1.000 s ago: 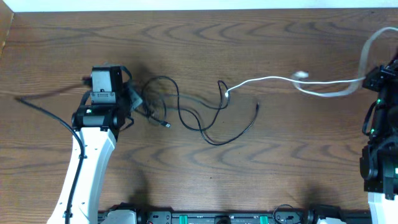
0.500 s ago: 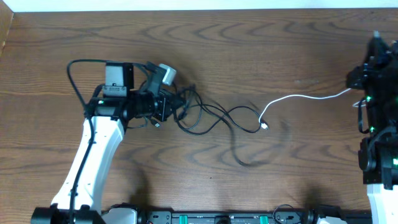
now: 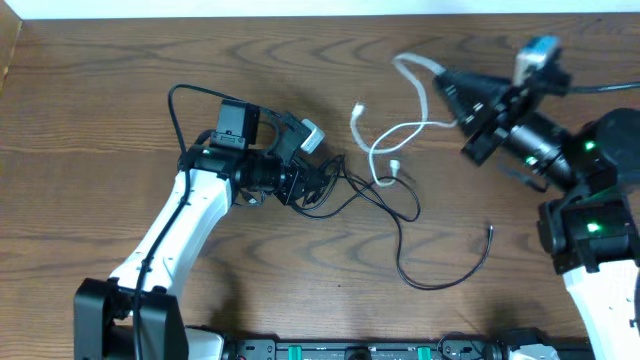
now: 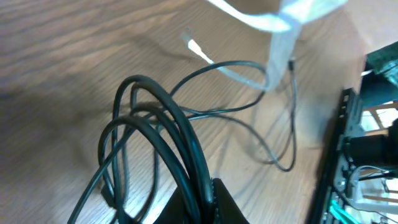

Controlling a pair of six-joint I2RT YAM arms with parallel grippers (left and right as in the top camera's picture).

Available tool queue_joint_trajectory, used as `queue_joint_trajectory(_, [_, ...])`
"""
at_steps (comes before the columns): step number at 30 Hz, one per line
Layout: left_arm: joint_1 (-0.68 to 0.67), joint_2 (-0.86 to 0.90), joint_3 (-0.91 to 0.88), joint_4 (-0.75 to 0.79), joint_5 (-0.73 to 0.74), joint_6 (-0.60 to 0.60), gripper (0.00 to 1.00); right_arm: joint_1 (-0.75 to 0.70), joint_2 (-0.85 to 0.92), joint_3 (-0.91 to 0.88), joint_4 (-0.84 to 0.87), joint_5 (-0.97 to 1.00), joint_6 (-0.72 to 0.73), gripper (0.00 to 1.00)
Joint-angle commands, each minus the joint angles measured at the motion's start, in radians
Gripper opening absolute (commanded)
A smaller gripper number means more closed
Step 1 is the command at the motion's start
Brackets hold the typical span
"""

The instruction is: Untangle cables

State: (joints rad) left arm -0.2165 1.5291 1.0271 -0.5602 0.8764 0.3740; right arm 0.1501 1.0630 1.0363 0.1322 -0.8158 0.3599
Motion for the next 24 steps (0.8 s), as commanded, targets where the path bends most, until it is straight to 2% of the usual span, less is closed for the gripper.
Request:
queue_joint_trajectory(1, [-0.003,0.014,0.011,0.001,-0.091,-0.003,0.08,0.046,-0.004,0.022,-0.072,-0.046,-0.012,0.01])
queue_joint_trajectory(5, [-0.003,0.019,0.011,0.008,-0.260,-0.103,0.08,0.054,-0.006,0.022,-0.203,0.075,-0.085,0.01])
queue_joint_trajectory(8, [-0.003,0.019,0.011,0.008,-0.418,-0.185,0.08,0.039,-0.018,0.022,-0.161,0.094,-0.122,0.01])
queue_joint_trajectory(12, [-0.003,0.019,0.011,0.021,-0.623,-0.367,0.08,0.011,-0.027,0.022,0.138,-0.034,0.182,0.01])
queue_joint_trajectory(14, [-0.003,0.019,0.011,0.039,-0.656,-0.425,0.08,0.011,-0.027,0.022,0.207,-0.038,0.310,0.01])
queue_joint_trajectory(16, [-0.003,0.019,0.011,0.065,-0.657,-0.468,0.08,0.012,-0.027,0.022,0.204,-0.054,0.409,0.01])
queue_joint_trajectory(19, [-0.003,0.019,0.011,0.100,-0.657,-0.526,0.08,0.034,-0.027,0.022,0.005,-0.040,0.407,0.01])
queue_joint_trajectory(22, [-0.003,0.019,0.011,0.122,-0.657,-0.559,0.08,0.081,-0.020,0.022,-0.280,0.074,0.341,0.01])
queue_joint_trajectory(24, [-0.003,0.019,0.011,0.125,-0.657,-0.560,0.08,0.118,-0.015,0.022,-0.409,0.148,0.323,0.01])
